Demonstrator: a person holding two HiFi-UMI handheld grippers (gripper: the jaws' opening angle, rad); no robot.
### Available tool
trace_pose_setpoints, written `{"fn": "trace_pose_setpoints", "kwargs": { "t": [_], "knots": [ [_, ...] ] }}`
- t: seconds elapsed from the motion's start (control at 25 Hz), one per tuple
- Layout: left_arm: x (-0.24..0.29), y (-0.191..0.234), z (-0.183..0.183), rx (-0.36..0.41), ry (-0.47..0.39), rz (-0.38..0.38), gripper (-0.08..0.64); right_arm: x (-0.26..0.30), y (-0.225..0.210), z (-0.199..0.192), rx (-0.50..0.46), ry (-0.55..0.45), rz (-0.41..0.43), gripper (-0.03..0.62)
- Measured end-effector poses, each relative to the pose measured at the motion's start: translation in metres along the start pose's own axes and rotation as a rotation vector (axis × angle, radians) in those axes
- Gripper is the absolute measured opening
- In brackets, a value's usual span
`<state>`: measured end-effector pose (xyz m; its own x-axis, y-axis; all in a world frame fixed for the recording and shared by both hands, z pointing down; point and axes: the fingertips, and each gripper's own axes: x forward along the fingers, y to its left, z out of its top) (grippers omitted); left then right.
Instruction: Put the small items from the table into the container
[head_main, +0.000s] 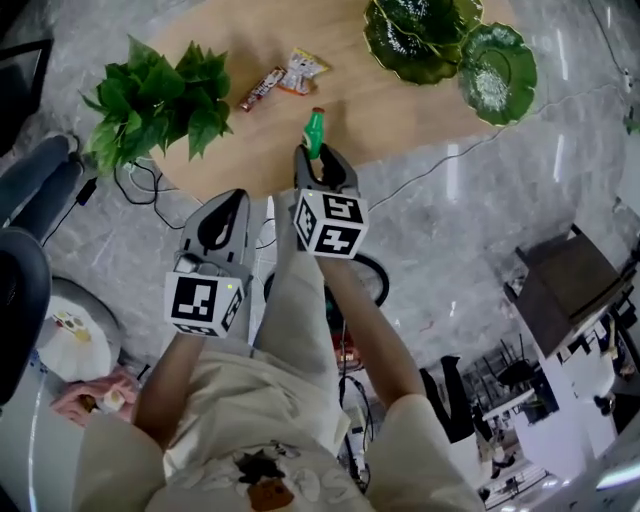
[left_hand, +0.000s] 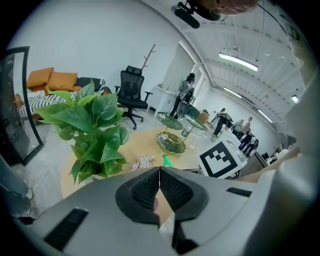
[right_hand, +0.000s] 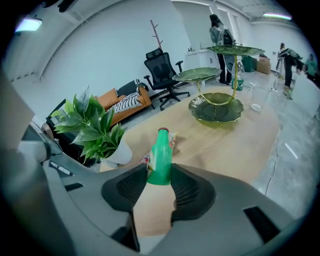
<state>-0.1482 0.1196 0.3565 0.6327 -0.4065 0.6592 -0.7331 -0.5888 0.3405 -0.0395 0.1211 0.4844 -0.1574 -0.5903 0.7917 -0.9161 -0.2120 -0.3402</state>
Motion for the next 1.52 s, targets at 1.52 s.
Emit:
{"fn": "trace_pose_setpoints", "kwargs": {
  "t": [1.52],
  "knots": [
    [0.026, -0.094, 0.109, 0.119, -0.053, -0.087, 0.009, -0.116, -0.024, 0.136, 0.022, -0.232, 0.129, 0.152]
  ]
}}
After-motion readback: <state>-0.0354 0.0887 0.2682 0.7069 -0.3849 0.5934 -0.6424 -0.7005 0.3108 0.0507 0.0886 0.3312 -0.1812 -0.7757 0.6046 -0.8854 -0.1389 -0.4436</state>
